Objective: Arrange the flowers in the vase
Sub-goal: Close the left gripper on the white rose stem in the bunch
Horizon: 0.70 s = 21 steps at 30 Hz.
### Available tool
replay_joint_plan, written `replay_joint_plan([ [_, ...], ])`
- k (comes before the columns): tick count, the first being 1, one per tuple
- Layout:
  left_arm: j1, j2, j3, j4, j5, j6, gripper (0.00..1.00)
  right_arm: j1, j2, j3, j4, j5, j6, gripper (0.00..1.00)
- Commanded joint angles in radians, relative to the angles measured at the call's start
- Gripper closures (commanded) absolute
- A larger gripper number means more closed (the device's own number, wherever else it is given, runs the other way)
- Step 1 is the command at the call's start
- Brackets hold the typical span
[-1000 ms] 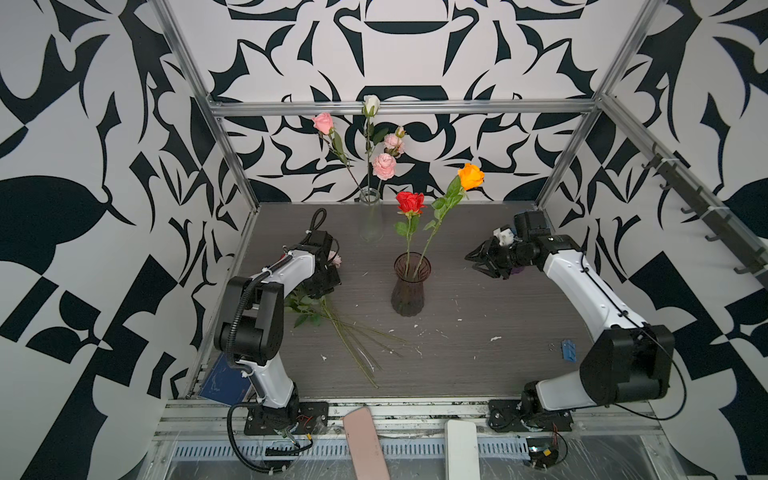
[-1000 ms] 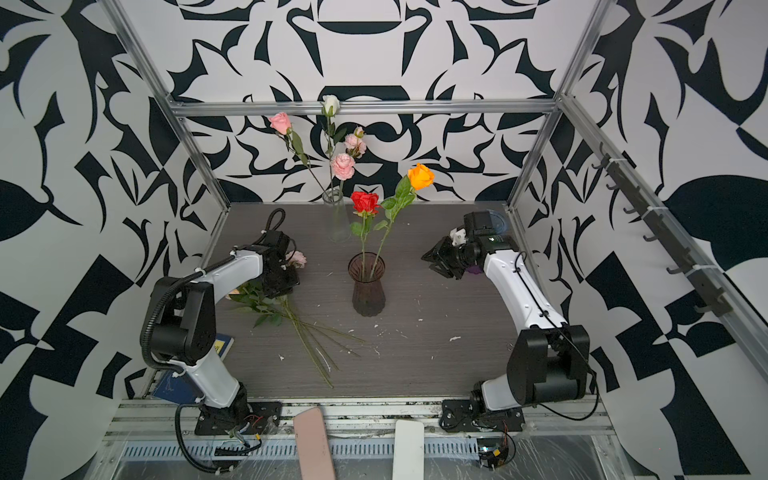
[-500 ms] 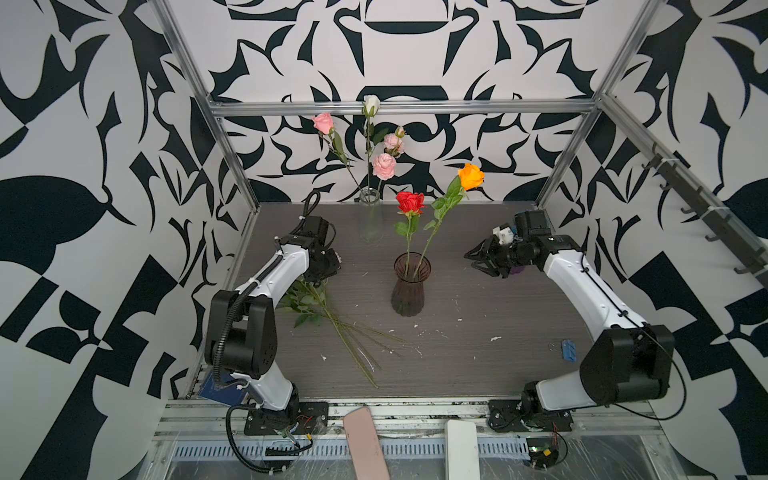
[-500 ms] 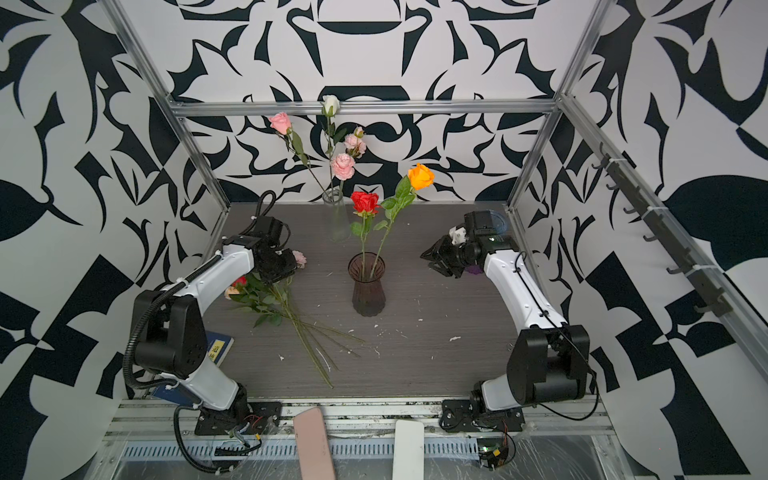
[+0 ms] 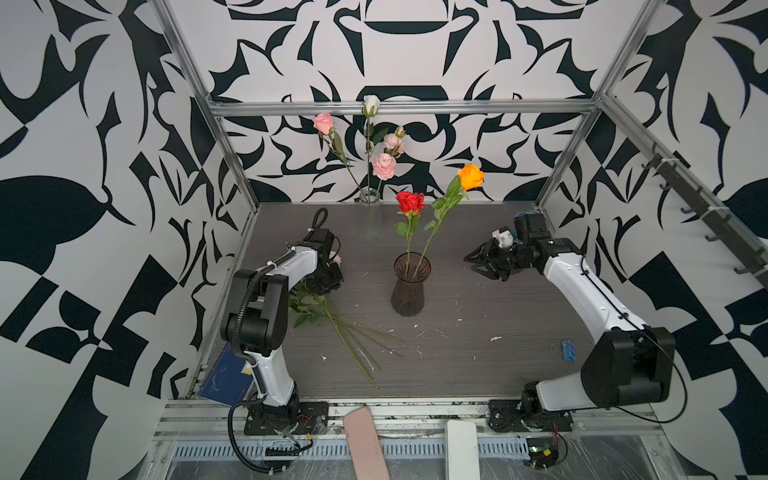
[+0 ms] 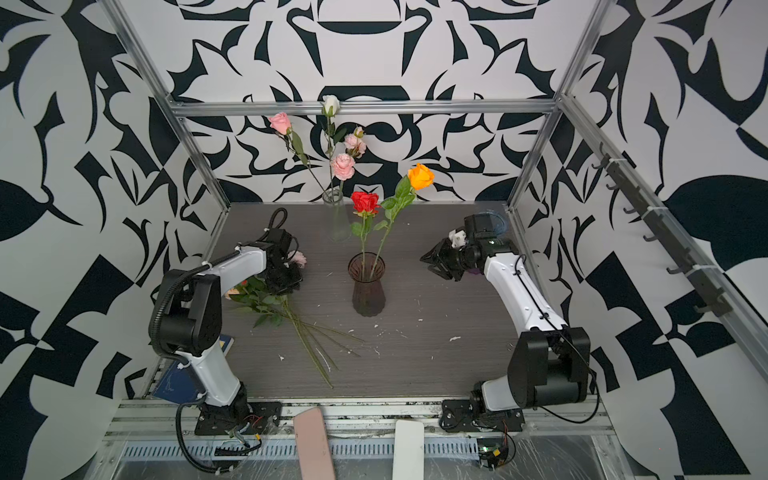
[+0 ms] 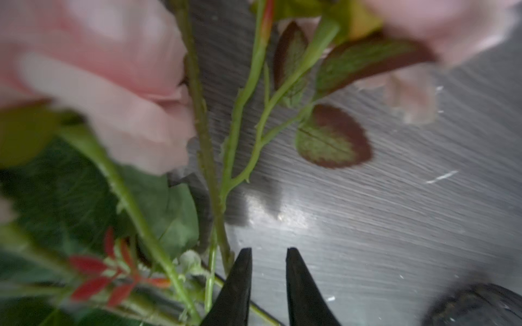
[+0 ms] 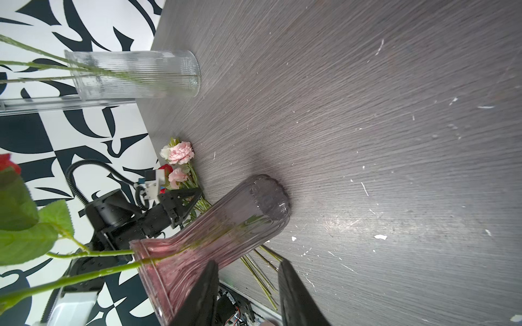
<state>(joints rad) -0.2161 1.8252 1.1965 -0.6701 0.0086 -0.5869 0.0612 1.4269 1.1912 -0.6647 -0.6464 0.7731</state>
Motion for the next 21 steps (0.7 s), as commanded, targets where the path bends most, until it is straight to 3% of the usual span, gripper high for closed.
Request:
replay_joint_plan([
  [1, 0.004, 0.000, -0.016, -0.007, 0.002, -0.002, 0.74, -0.006, -0.038, -0.003, 0.003, -0.007, -0.003, 0.61],
  [21, 0.004, -0.095, -0.073, -0.036, -0.067, -0.007, 0.72, -0.012, -0.054, -0.026, 0.013, -0.009, 0.004, 0.61],
])
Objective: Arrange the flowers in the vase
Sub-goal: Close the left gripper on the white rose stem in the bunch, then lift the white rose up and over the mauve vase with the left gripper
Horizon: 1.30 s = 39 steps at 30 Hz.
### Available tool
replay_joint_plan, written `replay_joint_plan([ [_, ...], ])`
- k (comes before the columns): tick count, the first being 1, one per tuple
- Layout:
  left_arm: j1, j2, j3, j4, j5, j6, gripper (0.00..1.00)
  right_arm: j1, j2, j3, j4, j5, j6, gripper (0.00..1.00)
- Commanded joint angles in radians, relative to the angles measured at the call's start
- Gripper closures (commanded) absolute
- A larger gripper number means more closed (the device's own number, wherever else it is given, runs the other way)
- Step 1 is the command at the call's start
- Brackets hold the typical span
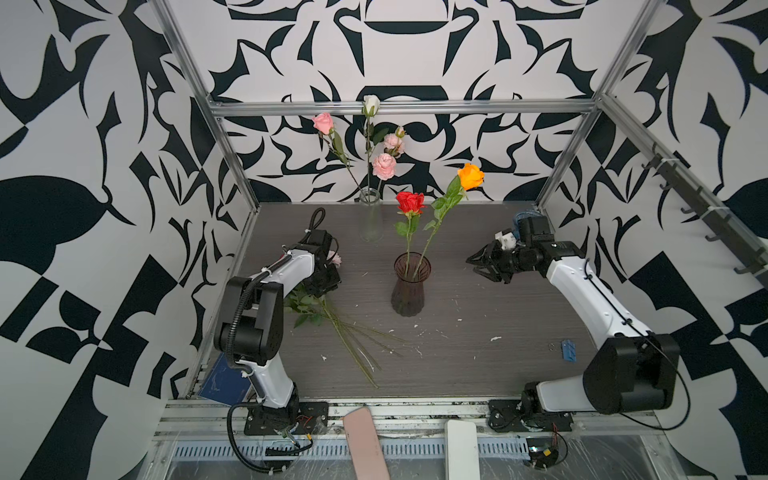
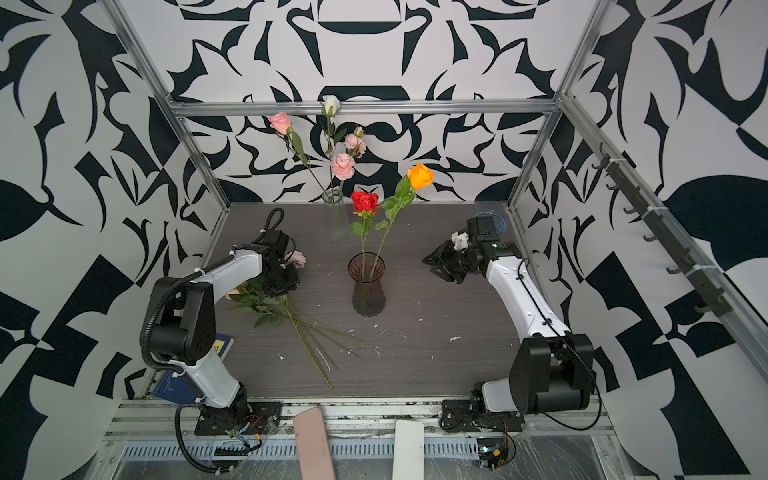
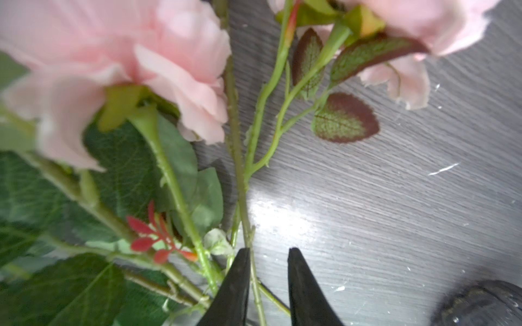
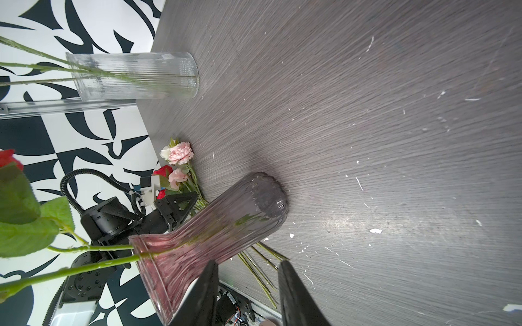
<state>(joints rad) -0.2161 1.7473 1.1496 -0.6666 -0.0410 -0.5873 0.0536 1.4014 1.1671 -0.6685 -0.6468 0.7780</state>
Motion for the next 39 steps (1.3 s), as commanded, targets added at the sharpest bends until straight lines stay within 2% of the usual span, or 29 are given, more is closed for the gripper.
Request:
replay_joint_plan([
  [1, 0.004, -0.017, -0.028, -0.038, -0.015, -0.007, 0.72, -0.004, -0.026, -0.001, 0.017, -0.008, 0.000, 0.61],
  [14, 0.004, 0.058, -0.012, -0.004, 0.044, -0.010, 0.73, -0.005, -0.041, -0.005, 0.003, -0.001, 0.000, 0.61],
  [16, 0.004, 0.074, -0.005, 0.000, 0.060, -0.007, 0.75, -0.005, -0.042, -0.005, 0.000, 0.000, -0.002, 0.61],
  [20, 0.004, 0.073, -0.004, 0.006, 0.064, -0.009, 0.86, -0.006, -0.041, -0.002, -0.002, 0.003, -0.002, 0.61],
  [24, 0.006, 0.026, 0.019, -0.008, 0.056, -0.014, 1.00, -0.006, -0.042, 0.000, -0.002, 0.004, -0.001, 0.61],
  [32, 0.026, -0.182, 0.210, -0.032, 0.037, -0.092, 1.00, -0.006, -0.044, 0.003, -0.001, 0.003, 0.001, 0.61],
  [35, 0.026, -0.315, 0.234, 0.105, 0.009, -0.126, 1.00, -0.005, -0.043, 0.007, 0.000, 0.003, 0.003, 0.61],
  [37, 0.025, -0.414, 0.195, 0.288, -0.003, -0.157, 1.00, -0.006, -0.041, 0.008, -0.001, 0.003, 0.003, 0.61],
  [39, 0.025, -0.498, 0.148, 0.502, 0.030, -0.225, 1.00, -0.006, -0.037, 0.009, -0.003, 0.005, 0.007, 0.61],
])
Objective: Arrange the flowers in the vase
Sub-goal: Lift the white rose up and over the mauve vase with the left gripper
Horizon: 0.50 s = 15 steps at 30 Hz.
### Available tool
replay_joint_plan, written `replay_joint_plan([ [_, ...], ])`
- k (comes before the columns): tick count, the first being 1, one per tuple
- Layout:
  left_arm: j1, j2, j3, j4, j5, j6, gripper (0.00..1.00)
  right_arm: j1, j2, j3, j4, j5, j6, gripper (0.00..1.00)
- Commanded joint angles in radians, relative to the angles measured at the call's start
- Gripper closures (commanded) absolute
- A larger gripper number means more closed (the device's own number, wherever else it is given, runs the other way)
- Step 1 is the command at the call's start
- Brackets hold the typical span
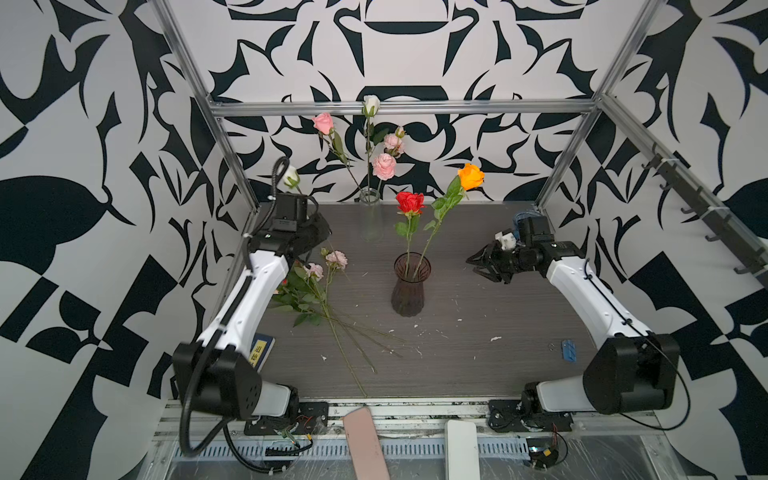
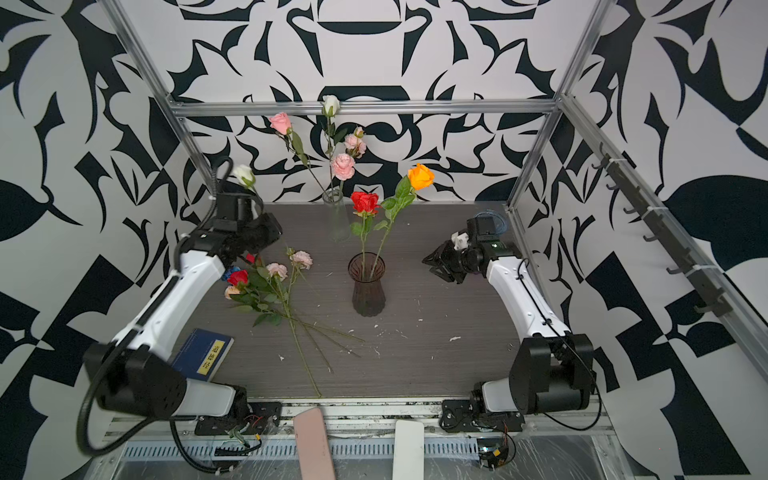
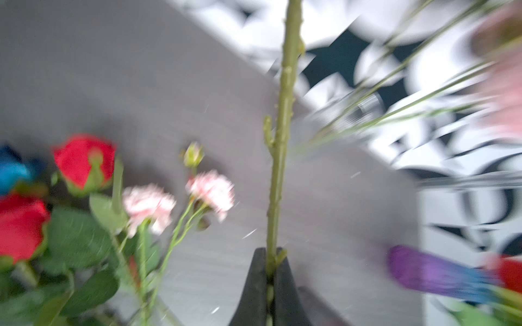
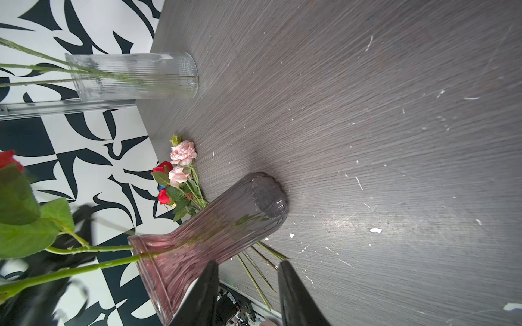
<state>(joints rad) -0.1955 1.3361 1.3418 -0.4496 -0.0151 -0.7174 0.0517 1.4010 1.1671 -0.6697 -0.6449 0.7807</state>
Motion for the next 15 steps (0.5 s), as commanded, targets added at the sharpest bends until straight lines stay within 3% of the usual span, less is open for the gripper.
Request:
replay_joint_plan([
  [1, 0.005, -0.104, -0.049, 0.366, 0.022, -0.124, 1.00, -0.003, -0.034, 0.009, 0.001, 0.004, 0.010, 0.61],
  [3, 0.005, -0.101, -0.011, 0.492, 0.094, -0.162, 1.00, -0.004, -0.029, 0.009, 0.012, -0.002, 0.021, 0.62],
  [6, 0.002, -0.069, 0.120, 0.516, 0.193, -0.166, 1.00, -0.003, -0.024, 0.013, 0.022, -0.005, 0.031, 0.62],
  [10, -0.024, -0.006, 0.209, 0.509, 0.219, -0.124, 1.00, -0.003, -0.018, 0.016, 0.033, -0.010, 0.038, 0.63],
  [15, -0.090, 0.008, 0.240, 0.490, 0.214, 0.018, 1.00, -0.003, -0.023, 0.011, 0.045, -0.009, 0.049, 0.63],
])
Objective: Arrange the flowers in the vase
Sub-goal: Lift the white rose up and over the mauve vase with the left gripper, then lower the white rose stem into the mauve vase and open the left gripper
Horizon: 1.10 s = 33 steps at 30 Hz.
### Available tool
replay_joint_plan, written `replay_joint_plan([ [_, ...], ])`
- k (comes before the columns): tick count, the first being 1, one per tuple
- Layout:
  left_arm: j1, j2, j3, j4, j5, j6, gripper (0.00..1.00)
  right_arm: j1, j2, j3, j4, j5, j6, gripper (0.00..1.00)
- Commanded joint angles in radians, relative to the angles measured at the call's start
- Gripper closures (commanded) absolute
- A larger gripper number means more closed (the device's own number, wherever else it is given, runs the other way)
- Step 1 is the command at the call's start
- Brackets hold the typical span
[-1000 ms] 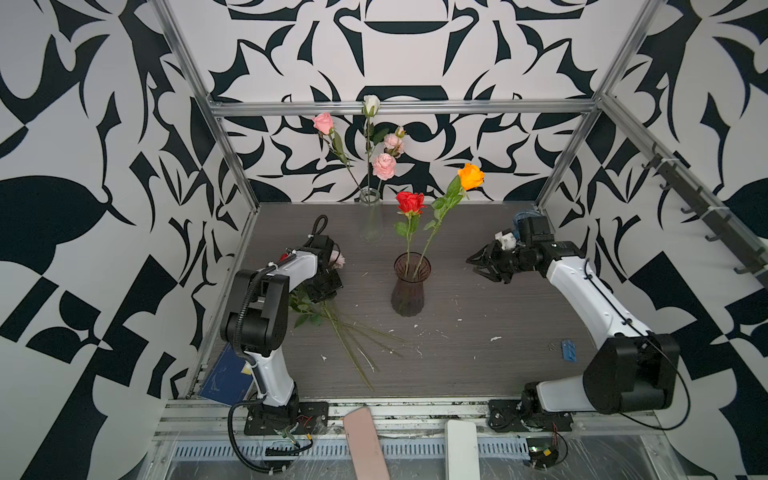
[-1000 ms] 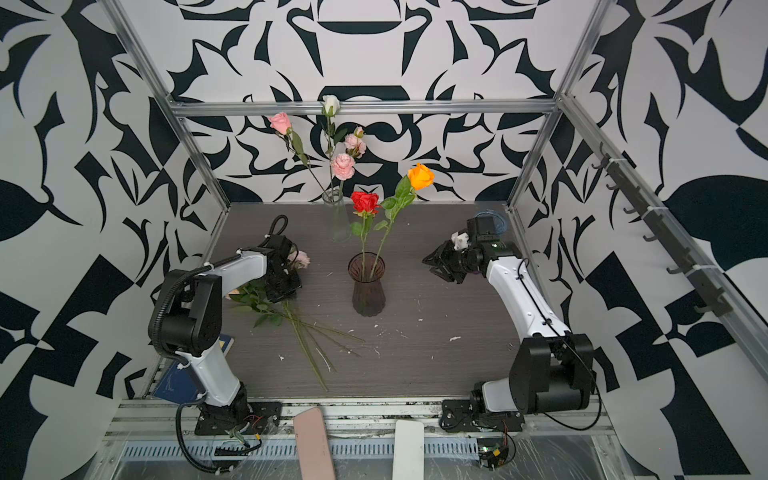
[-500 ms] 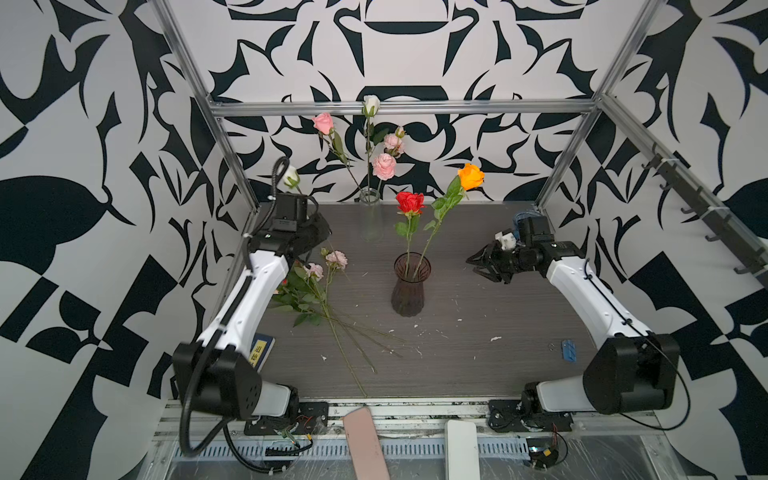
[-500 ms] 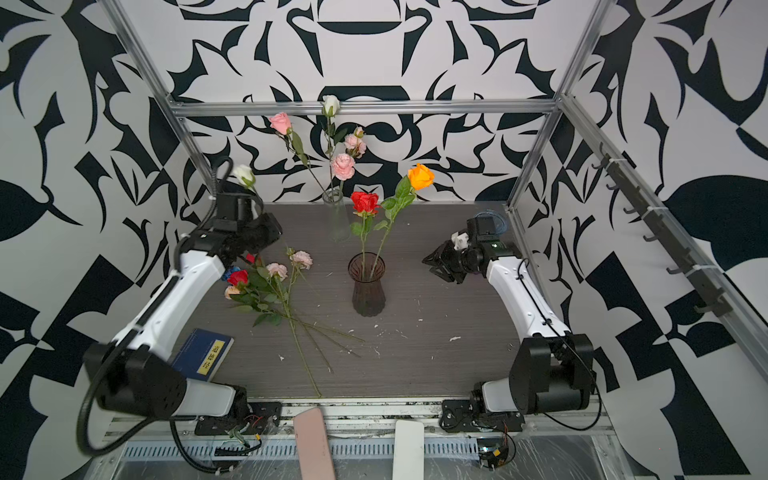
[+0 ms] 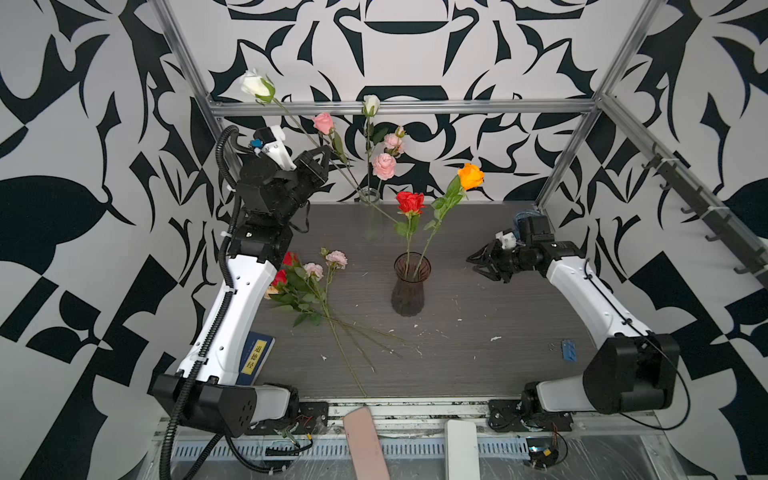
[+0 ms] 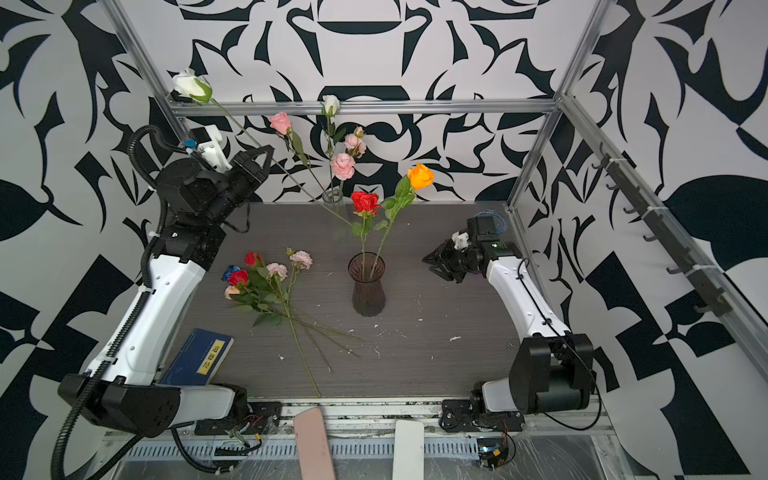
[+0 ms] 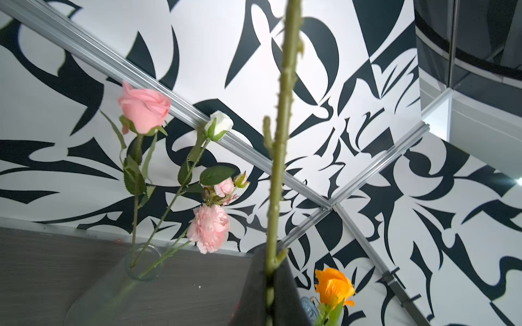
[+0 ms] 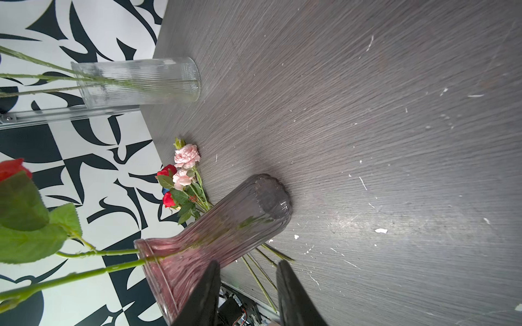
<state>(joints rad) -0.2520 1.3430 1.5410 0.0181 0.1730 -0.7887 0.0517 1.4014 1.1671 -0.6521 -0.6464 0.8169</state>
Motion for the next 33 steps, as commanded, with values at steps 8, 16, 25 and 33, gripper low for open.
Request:
replay_joint_plan([
  [8, -0.168, 0.044, 0.103, -0.039, 0.013, 0.304, 1.00, -0.003, -0.045, -0.014, 0.035, -0.005, 0.018, 0.63],
  [16, -0.249, 0.068, 0.100, -0.081, 0.028, 0.365, 1.00, -0.003, -0.055, -0.035, 0.048, -0.009, 0.022, 0.63],
  [25, -0.335, 0.067, 0.027, -0.107, -0.001, 0.405, 1.00, -0.003, -0.036, -0.030, 0.052, -0.011, 0.022, 0.63],
  [33, -0.419, 0.074, -0.025, -0.132, -0.046, 0.443, 1.00, -0.002, -0.042, -0.033, 0.049, -0.018, 0.021, 0.63],
])
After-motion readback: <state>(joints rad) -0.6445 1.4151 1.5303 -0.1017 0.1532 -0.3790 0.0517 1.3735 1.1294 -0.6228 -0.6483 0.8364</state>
